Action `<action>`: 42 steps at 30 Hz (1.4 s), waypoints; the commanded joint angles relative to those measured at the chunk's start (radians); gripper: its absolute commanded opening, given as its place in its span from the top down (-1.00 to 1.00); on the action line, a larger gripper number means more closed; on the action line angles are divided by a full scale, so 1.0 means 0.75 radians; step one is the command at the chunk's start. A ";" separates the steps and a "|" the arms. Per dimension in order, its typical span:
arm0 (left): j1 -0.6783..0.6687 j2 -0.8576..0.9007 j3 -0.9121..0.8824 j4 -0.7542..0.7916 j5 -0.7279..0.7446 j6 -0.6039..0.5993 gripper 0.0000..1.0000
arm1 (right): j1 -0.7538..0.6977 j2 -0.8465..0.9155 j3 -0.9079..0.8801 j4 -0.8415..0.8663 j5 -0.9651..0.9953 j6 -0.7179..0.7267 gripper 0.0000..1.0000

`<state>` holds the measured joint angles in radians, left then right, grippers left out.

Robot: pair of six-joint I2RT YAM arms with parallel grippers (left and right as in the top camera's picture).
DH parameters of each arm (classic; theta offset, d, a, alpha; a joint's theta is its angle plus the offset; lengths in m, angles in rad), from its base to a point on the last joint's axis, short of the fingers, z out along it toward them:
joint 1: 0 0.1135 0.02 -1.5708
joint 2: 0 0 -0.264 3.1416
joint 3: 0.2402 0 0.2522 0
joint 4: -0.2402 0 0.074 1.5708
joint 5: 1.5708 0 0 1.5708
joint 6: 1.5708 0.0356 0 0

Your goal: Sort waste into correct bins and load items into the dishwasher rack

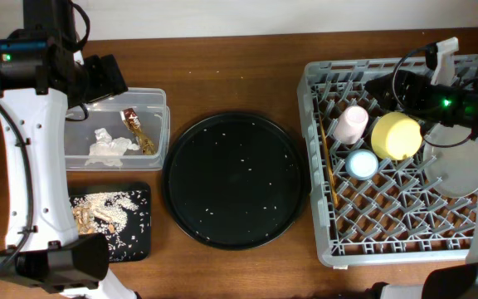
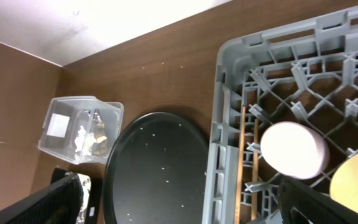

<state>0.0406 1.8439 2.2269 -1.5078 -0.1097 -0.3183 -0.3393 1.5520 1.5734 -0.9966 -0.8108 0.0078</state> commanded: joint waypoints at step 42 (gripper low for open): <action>0.005 0.003 -0.001 -0.001 -0.015 -0.009 -0.99 | 0.607 -1.336 -0.381 0.692 1.216 -0.109 -0.97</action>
<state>0.0406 1.8439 2.2269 -1.5078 -0.1097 -0.3183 0.1051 0.6666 1.4708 -0.5304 -0.0505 -0.0559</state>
